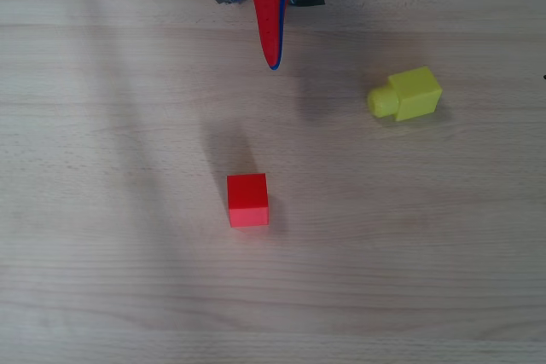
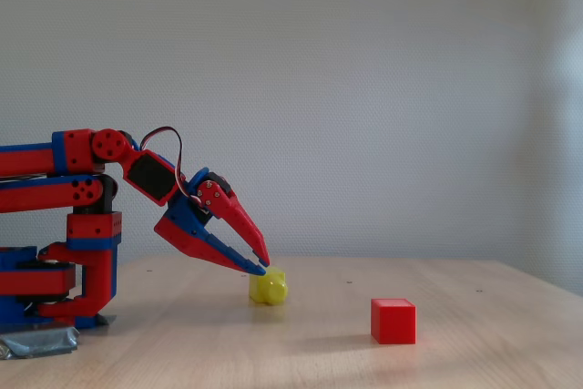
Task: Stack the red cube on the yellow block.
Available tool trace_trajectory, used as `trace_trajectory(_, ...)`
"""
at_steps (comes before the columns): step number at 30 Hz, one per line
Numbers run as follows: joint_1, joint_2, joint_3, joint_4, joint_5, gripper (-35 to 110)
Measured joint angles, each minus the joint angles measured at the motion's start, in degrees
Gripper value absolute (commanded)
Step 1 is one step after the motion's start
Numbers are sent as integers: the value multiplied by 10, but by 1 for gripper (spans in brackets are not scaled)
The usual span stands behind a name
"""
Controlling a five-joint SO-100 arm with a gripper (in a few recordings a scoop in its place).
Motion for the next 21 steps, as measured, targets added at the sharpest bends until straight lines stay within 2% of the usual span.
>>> trace_trajectory(21, 0, 0, 0, 0, -2, 0)
